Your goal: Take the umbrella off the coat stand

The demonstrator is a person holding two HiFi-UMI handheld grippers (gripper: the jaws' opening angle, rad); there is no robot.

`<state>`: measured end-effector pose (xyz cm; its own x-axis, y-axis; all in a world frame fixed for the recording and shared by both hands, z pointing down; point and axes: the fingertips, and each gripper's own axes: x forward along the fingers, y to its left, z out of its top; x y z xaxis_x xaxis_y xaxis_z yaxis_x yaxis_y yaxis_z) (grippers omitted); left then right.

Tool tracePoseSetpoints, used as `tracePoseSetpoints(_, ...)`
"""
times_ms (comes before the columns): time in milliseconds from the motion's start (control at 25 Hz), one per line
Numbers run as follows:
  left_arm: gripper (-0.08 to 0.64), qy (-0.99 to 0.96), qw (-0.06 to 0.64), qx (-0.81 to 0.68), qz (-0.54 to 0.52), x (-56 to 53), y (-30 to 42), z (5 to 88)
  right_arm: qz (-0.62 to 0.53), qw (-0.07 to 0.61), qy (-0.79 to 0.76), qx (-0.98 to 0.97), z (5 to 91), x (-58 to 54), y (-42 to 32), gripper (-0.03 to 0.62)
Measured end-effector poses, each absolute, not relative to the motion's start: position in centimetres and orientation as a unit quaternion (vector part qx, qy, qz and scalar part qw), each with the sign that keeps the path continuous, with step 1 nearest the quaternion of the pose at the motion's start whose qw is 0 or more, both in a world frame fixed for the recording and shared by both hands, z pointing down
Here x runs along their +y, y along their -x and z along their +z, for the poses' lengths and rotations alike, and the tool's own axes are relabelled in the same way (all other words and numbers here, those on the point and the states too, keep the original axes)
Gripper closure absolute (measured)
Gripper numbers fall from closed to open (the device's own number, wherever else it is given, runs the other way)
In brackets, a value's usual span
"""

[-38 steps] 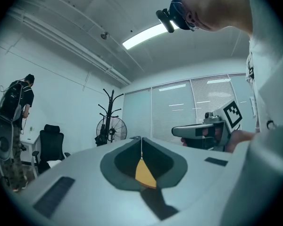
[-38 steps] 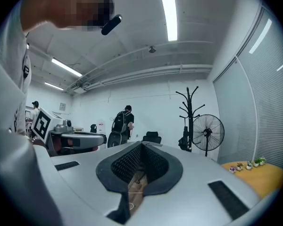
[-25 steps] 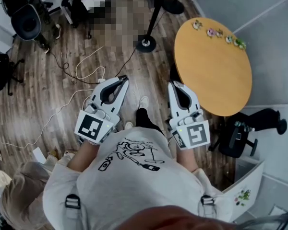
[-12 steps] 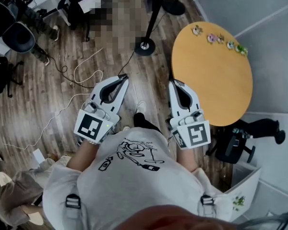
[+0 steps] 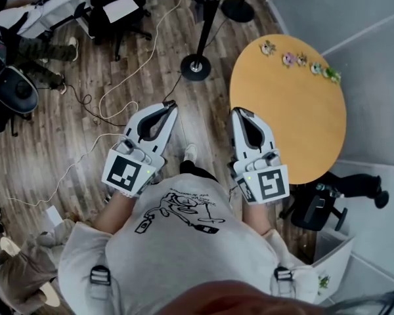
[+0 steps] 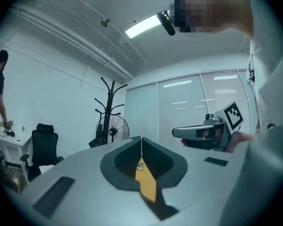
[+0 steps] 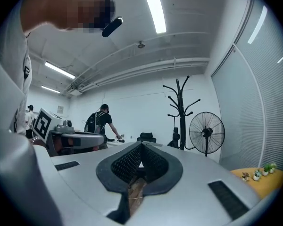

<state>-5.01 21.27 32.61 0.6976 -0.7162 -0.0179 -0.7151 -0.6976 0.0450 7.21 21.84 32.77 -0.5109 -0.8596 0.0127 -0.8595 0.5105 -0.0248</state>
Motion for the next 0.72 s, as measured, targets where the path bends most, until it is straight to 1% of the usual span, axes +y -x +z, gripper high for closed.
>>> tracePoseSetpoints(320,0.548,-0.919,0.034,-0.392,-0.007,17.7,2.4,33.3,-0.018,0.002,0.491,0.871,33.1,18.0,-9.9,0.577)
tracePoseSetpoints(720,0.548,-0.913,0.029,-0.407,0.001,15.0,0.1,33.1,-0.018,0.005,0.49,0.871,33.1,15.0,-13.1,0.577)
